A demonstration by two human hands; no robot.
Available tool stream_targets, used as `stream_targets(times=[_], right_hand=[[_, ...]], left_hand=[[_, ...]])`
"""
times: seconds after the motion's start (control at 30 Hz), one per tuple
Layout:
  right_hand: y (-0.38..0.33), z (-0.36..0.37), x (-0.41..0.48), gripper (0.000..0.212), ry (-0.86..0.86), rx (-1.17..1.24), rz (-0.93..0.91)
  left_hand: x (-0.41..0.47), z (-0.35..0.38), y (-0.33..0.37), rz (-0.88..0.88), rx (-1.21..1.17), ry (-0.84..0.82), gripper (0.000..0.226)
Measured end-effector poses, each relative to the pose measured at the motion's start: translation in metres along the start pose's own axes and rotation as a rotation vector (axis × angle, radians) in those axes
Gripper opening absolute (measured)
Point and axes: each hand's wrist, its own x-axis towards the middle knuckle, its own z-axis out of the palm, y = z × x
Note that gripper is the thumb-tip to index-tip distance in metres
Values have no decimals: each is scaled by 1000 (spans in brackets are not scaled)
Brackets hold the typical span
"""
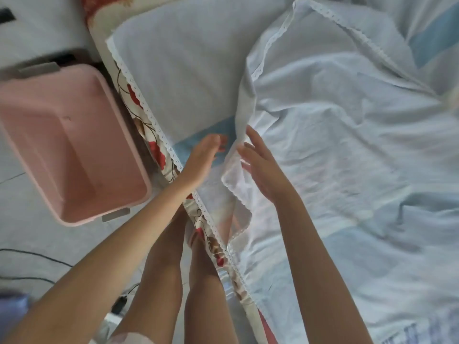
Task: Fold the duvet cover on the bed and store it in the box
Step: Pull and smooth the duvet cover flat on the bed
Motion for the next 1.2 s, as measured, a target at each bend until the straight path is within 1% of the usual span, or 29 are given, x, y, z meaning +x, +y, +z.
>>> stream_targets(times=[0.03,0.07,0.1,0.13,0.17,0.2,0.27,0.3,0.37,0.43,0.47,0.5,0.53,0.57,0.63,0.7,0.77,0.8,0.87,0.97,1.03,1.07,1.13,1.17,1.2], right_hand=[[-1,11,2,43,-110,-50,1],[-1,21,5,45,-184,-92,11],[0,29,8,45,-224,-119,12],[1,36,12,46,-224,-118,6],[1,39,16,46,-188,-80,-9],[0,39,18,47,-118,-19,-16],[2,29,24,40,26,24,-71],[2,23,27,36,63,-6,-79],[7,11,29,36,91,-94,-89],[13,-1,32,45,146,-154,-145],[15,-7,35,51,192,-198,-183],[14,-14,38,55,236,-261,-222],[14,-21,42,57,269,-321,-257],[10,-27,47,59,282,-387,-289],[-3,-34,58,63,278,-545,-328],[-17,-35,71,72,267,-779,-374],[-31,-30,86,75,232,-1020,-378],[-37,-28,95,74,218,-1115,-369],[-43,-19,113,63,189,-1249,-371],[-45,-9,131,44,186,-1280,-399],[-41,-3,140,39,187,-1256,-402],[-39,0,142,37,200,-1228,-415],[-37,5,145,32,224,-1176,-463],[-36,8,145,28,226,-1169,-493],[-35,9,145,25,222,-1169,-523]], left_hand=[[1,-3,6,-48,-86,44,28],[5,-9,8,-87,-141,72,35],[10,-17,9,-116,-149,76,48],[15,-26,9,-141,-147,64,62],[19,-33,7,-147,-111,55,72],[21,-37,8,-142,-73,64,72],[25,-38,12,-94,53,123,57],[28,-37,15,-52,106,124,58],[34,-39,19,38,184,37,75],[35,-42,18,127,395,-83,90],[35,-42,15,179,565,-115,90],[35,-43,12,248,729,-109,82],[34,-41,9,323,839,-57,70],[34,-41,7,380,862,34,57],[35,-45,5,427,737,199,34],[36,-55,1,426,626,299,22],[35,-65,-4,401,613,330,18],[35,-68,-7,394,628,329,18],[33,-77,-15,373,642,345,21],[31,-81,-21,320,555,356,22],[27,-79,-25,271,529,355,27],[23,-76,-28,229,531,343,34],[10,-69,-35,129,486,278,50],[3,-66,-40,85,475,225,54],[-3,-61,-45,68,484,170,52]])
